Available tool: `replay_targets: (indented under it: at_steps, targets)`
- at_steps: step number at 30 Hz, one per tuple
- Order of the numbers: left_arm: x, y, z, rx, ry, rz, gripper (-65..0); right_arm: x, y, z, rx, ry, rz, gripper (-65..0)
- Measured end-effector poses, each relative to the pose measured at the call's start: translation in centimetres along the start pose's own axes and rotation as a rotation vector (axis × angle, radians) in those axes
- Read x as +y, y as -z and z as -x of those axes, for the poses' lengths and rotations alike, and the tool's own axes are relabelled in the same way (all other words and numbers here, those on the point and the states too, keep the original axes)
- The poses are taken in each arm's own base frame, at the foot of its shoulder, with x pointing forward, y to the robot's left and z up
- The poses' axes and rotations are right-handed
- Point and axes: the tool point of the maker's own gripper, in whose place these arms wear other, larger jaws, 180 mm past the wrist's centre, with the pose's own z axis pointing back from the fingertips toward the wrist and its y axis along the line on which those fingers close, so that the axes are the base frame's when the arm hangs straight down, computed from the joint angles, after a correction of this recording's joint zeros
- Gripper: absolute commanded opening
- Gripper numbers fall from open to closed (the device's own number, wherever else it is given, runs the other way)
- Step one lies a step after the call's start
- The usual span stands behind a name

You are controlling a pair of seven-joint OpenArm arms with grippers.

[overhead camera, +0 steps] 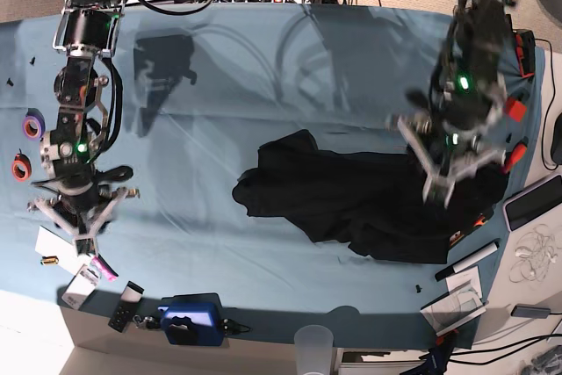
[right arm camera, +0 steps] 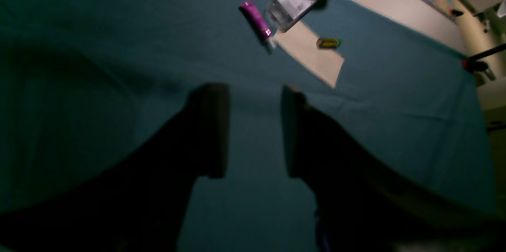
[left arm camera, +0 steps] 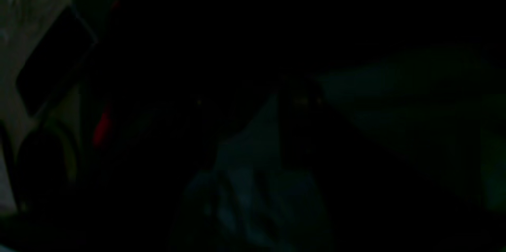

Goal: Layout the t-shirt on the table in an organized manner, then fold the t-shirt properly
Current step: 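Move the left gripper down to the shirt's hem corner, then grasp the hem corner with the left gripper and pull it outward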

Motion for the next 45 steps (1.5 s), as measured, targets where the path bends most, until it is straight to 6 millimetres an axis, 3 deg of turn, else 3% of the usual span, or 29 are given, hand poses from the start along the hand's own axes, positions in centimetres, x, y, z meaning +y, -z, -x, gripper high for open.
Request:
replay_targets:
  at_steps: [4,8,15,19,24,29,33,37,41,45]
  targets:
    - [-0.5,0.0,-0.4,-0.041,-0.010,0.024,-39.2,1.5,-0.1,1.5,0.023,0.023,-0.057,-42.3]
    - [-0.4,0.2,-0.6,-0.057,-0.008,0.020,-34.7,2.2,-0.2,2.4,0.041,0.027,-0.080,-42.3]
    - [-0.2,3.5,3.1,0.030,0.000,0.024,-34.3,2.2,-0.2,2.4,0.038,0.031,-0.078,-42.3]
    - [2.0,4.4,3.8,0.024,-0.036,-0.097,-34.3,2.2,-0.2,2.4,0.038,0.031,-0.077,-42.3]
    - [2.7,4.8,1.2,-0.028,-0.062,-0.098,-37.3,2.2,-0.2,2.3,0.034,0.031,-0.077,-42.3]
    - [3.4,4.8,-1.5,-0.084,-0.069,-0.105,-49.0,2.2,-0.2,2.3,0.034,0.033,-0.076,-42.3]
    - [3.6,4.8,-2.2,-0.099,-0.071,-0.110,-65.0,2.1,-0.2,2.3,0.034,0.033,-0.076,-42.3]
    - [4.5,4.6,-2.2,-0.099,-0.035,-0.159,-65.0,2.1,-0.2,2.3,0.034,0.033,-0.076,-42.4]
    - [5.3,4.4,-3.7,-0.096,-0.035,-0.185,-65.0,2.1,-0.2,2.2,0.031,0.033,-0.076,-42.4]
    - [6.9,1.7,-8.6,-0.228,-0.002,-0.263,-65.0,2.4,-0.2,2.1,0.023,0.045,-0.090,-42.4]
